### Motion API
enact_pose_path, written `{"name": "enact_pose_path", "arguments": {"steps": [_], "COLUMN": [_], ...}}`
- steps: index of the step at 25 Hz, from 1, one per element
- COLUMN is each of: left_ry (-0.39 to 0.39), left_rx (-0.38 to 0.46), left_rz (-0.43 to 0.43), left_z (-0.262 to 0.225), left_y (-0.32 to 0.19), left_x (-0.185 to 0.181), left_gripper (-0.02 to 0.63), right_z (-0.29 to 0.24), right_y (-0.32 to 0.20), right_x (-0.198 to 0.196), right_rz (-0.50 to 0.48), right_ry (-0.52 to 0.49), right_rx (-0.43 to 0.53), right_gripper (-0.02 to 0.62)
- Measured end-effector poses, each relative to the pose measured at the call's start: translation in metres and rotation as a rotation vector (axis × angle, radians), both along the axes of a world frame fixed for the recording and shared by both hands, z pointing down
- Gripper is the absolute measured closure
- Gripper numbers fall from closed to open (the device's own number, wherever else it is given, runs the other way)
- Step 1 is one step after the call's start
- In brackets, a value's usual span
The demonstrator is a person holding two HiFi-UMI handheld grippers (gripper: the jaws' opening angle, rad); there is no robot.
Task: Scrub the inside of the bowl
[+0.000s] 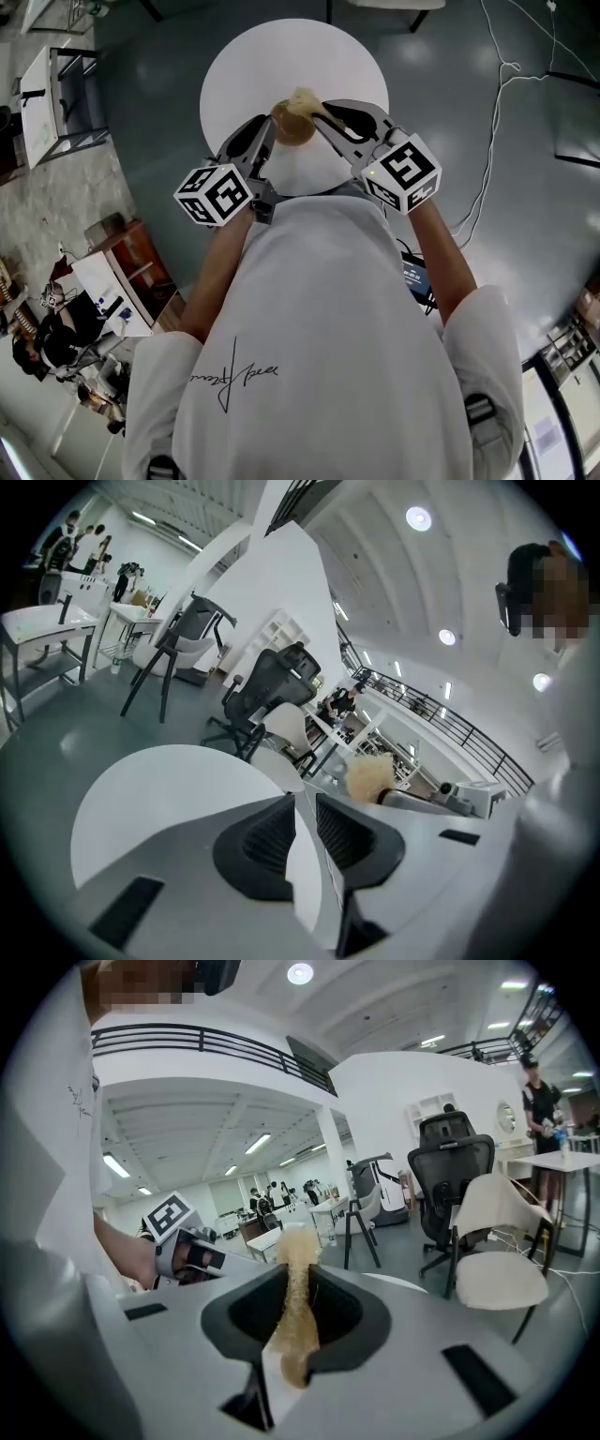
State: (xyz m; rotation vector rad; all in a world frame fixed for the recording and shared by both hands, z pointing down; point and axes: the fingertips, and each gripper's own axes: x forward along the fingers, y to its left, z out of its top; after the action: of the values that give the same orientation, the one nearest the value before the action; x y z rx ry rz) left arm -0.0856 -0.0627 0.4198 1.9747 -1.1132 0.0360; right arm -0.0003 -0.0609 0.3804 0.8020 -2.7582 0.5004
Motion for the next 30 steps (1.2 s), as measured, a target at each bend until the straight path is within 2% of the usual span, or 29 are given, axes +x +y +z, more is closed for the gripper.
{"name": "enact_pose_path", "arguments": {"steps": [6,8,18,30], "left_ry": [0.057,0.038,-0.033,-0.049], "left_rx": [0.042,0.056,0.113,0.125], "left_rz": [0.008,0.007,0.044,0.069], "left_z": [-0.026,-0.028,-0.038,-0.040], "left_y": [0.005,0.007,0.017,0.025], "left_x": [0.018,0.021,0.030,0.039], "left_gripper": [0.571,0.599,0.601,0.601], "right_z": [-0.014,-0.017,-0.022,-0.016], "right_y": [0.008,0.012,0.024,0.029], "right_x": [0.006,0.008,0.019,0.026], "right_rz": [-0.002,-0.017,-0.007,0.005], "right_ry": [-0.021,-0.021,-0.058,-0.044], "right_rx": [0.032,0.040,0.026,0.011], "right_gripper": [0.515,0.517,0.518,0.518]}}
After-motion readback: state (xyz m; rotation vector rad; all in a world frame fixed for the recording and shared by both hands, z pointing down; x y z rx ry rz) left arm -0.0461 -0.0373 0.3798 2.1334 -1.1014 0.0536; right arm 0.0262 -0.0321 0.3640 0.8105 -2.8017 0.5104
